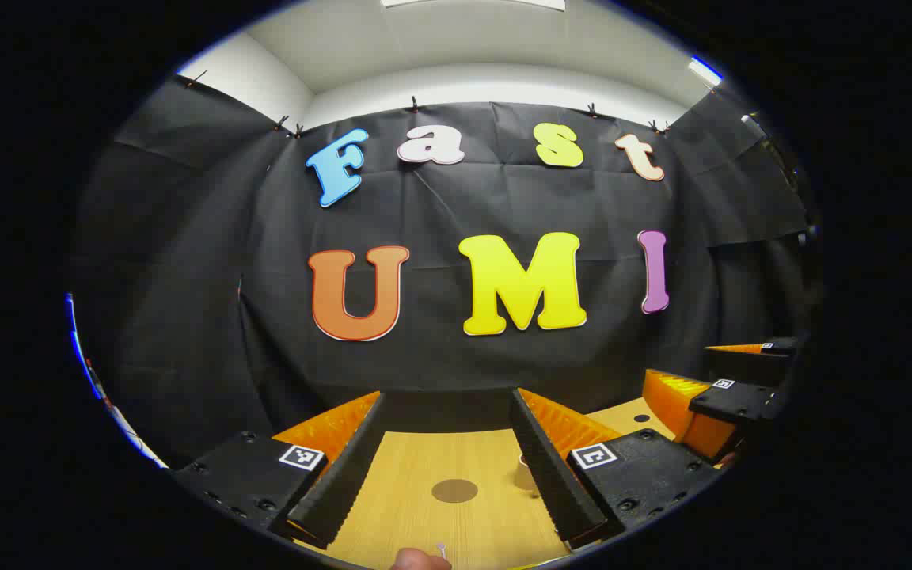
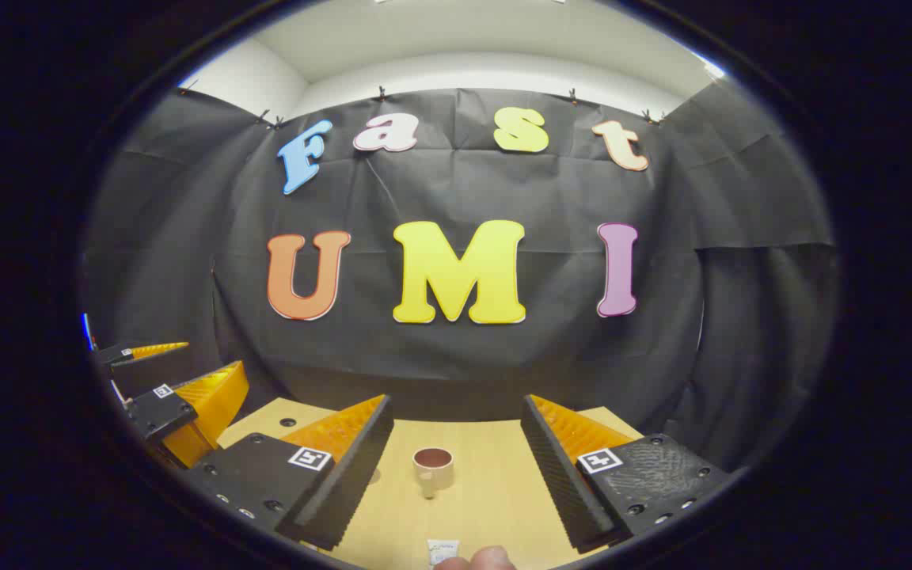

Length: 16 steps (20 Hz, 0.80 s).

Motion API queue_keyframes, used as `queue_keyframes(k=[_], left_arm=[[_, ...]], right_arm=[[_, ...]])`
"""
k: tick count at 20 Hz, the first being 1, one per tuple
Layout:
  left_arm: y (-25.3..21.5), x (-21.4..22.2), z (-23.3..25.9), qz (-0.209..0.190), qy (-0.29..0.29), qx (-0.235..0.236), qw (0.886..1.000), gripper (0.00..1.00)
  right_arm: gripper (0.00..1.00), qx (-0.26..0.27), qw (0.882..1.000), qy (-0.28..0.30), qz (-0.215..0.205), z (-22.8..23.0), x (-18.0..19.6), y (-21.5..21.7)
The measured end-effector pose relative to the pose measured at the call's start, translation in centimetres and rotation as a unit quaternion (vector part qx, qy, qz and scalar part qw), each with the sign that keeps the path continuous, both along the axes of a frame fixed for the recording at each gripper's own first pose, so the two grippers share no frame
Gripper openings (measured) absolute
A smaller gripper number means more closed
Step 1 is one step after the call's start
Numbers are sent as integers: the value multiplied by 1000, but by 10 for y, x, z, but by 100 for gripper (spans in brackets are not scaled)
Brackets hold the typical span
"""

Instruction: Put the toothbrush and toothpaste on the desktop into the cup, then pick up the cup and place it on the coaster on the desktop.

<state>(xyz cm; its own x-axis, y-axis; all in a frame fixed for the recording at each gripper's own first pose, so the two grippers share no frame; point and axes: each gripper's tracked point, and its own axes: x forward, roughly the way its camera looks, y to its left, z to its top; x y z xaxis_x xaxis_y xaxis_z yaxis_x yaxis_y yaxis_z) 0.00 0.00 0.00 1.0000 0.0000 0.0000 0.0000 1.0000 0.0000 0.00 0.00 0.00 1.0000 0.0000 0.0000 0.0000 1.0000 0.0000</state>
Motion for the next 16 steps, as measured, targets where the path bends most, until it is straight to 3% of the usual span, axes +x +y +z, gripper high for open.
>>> queue_keyframes(k=[16], left_arm=[[-1, 5, -4, -4, 8, -1, 1000, 98]], right_arm=[[97, -4, 1000, 1, 0, 1, -3, 5]])
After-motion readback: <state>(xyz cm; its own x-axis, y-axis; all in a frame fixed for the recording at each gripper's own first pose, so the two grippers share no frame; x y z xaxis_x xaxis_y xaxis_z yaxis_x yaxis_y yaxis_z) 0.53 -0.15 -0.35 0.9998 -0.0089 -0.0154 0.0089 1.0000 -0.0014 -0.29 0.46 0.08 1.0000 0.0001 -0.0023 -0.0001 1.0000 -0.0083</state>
